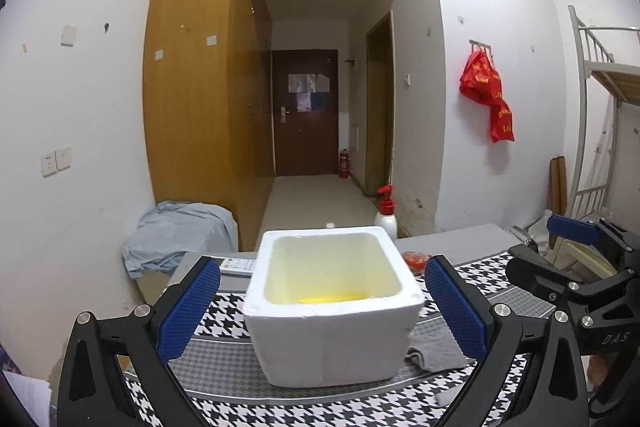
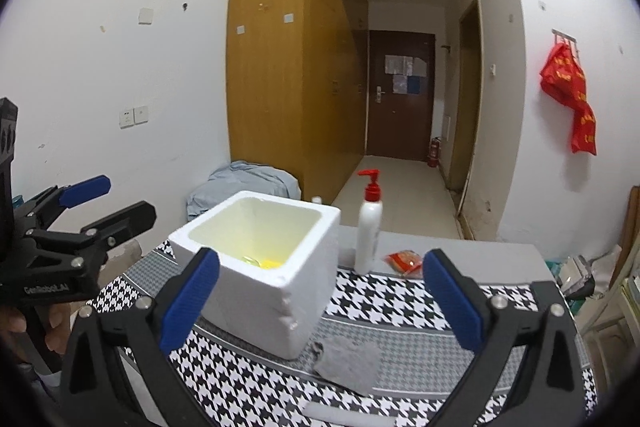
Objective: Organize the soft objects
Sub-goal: 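Withdraw both tools from the foam box back toward the remaining items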
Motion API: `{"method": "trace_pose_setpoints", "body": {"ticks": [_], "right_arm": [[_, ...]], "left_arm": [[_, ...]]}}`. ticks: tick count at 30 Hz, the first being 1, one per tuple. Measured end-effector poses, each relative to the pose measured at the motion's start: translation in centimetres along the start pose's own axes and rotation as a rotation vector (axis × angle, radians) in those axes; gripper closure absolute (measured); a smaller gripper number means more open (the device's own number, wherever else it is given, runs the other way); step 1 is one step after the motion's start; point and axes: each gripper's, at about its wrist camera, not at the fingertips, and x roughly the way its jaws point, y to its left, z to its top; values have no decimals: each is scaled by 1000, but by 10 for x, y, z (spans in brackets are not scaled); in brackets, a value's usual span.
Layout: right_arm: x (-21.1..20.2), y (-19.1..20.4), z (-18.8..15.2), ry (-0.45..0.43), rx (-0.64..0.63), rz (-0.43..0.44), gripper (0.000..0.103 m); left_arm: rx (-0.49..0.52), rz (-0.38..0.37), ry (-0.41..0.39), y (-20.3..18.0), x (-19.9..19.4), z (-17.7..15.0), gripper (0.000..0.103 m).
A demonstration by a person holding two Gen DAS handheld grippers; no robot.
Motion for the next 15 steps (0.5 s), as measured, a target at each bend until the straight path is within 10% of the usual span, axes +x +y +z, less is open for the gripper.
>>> {"method": "trace_pose_setpoints", "body": {"ticks": [15], "right_arm": [[-19, -16, -29, -50, 32, -36, 0]], "left_arm": [[-36, -49, -24, -13, -2, -21, 1]]}}
